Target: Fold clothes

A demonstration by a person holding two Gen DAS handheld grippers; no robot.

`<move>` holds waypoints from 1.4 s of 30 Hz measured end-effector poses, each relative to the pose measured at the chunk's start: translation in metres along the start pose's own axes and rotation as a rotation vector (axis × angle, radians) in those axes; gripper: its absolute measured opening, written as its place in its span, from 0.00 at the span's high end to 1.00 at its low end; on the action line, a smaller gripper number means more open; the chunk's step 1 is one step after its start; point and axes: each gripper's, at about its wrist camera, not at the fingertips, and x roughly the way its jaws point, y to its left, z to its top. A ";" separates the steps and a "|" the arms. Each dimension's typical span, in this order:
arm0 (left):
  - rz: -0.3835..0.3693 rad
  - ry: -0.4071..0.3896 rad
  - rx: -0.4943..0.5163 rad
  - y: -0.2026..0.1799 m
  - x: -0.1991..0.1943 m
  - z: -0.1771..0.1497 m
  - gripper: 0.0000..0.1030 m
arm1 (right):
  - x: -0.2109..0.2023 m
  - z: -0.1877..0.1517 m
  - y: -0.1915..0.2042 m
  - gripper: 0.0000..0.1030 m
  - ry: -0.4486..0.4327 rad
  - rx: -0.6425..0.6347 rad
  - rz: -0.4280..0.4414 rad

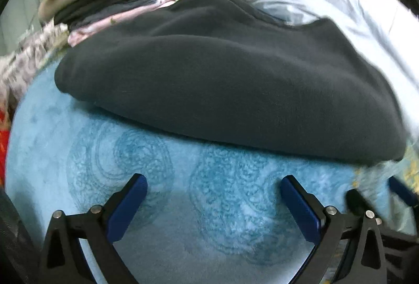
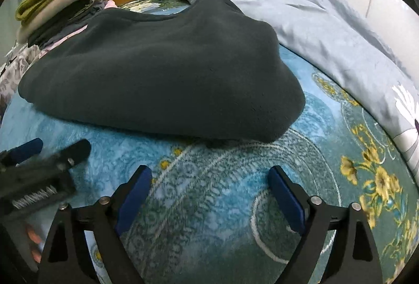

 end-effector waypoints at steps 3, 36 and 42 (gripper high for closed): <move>0.019 0.001 0.001 0.001 -0.001 -0.001 0.00 | 0.001 -0.001 -0.002 0.06 0.000 0.010 0.003; 0.046 0.000 0.002 -0.011 0.008 0.002 0.00 | -0.001 -0.005 -0.007 0.06 -0.009 0.019 0.003; 0.042 0.002 0.004 -0.009 0.009 0.004 0.00 | 0.000 -0.003 -0.008 0.05 -0.008 0.019 0.002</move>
